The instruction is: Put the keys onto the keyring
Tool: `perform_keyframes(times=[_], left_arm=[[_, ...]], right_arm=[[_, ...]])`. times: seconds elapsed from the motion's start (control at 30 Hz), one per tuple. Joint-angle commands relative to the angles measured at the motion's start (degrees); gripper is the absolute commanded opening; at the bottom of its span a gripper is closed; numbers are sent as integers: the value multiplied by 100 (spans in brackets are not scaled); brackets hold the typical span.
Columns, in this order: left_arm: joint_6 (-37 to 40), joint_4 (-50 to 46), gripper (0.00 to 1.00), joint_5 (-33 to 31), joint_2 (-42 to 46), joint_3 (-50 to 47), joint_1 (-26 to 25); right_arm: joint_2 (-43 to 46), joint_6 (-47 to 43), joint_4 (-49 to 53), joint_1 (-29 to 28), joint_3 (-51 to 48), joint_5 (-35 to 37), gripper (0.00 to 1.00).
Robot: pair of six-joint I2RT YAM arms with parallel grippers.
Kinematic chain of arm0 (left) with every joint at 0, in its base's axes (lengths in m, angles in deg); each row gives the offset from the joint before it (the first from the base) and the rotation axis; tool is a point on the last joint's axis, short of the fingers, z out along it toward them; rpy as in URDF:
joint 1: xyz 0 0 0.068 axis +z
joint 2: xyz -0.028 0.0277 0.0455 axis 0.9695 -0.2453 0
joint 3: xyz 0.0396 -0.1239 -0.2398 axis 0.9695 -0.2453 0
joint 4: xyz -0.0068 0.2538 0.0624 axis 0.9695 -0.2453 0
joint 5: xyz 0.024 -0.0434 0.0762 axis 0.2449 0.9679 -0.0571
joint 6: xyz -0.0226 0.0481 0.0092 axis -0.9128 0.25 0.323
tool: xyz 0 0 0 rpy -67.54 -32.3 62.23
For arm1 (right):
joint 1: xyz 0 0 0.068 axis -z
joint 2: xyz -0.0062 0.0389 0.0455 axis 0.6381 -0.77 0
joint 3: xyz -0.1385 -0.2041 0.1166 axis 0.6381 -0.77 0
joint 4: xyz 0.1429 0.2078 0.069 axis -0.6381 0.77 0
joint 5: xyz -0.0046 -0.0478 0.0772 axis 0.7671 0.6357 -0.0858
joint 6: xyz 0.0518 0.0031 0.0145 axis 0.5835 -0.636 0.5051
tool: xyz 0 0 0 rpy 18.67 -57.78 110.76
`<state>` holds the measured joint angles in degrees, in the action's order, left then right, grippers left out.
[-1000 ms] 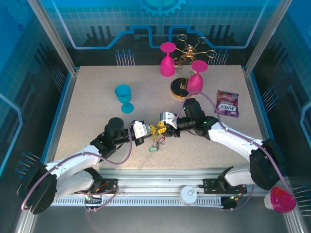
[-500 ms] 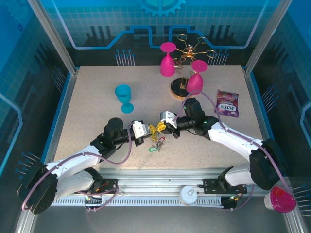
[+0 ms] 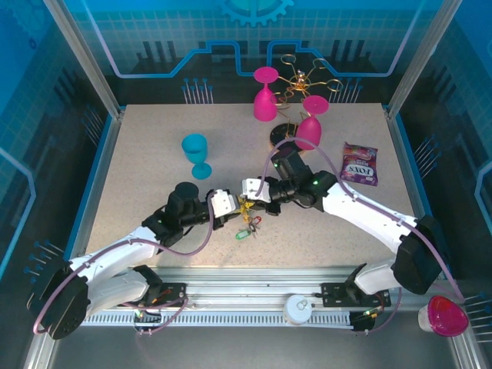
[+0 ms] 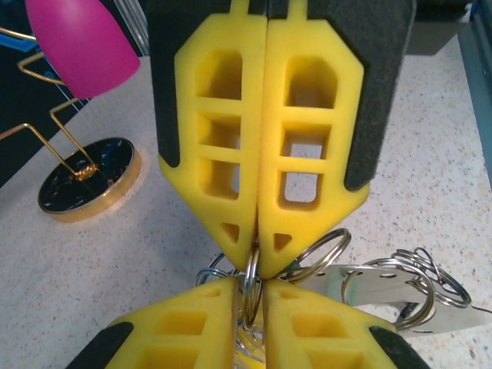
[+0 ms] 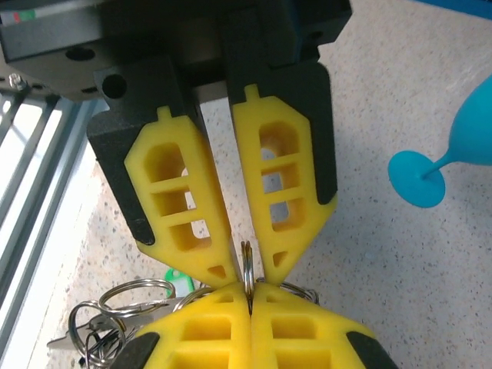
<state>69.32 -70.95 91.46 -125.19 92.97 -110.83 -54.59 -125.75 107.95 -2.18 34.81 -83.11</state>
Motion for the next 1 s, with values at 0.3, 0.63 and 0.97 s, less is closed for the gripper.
perform_keyframes(times=[0.3, 0.63, 0.97], left_arm=[[49, 193, 0, 287, 13, 236, 11], [-84, 1076, 0, 511, 268, -255, 15], [-215, 1147, 0, 655, 216, -239, 18]], right_arm=[[-132, -236, 397, -311, 362, 109, 0], [669, 1048, -1585, 645, -1019, -1496, 25], [514, 1131, -1781, 693, -1084, -1817, 28]])
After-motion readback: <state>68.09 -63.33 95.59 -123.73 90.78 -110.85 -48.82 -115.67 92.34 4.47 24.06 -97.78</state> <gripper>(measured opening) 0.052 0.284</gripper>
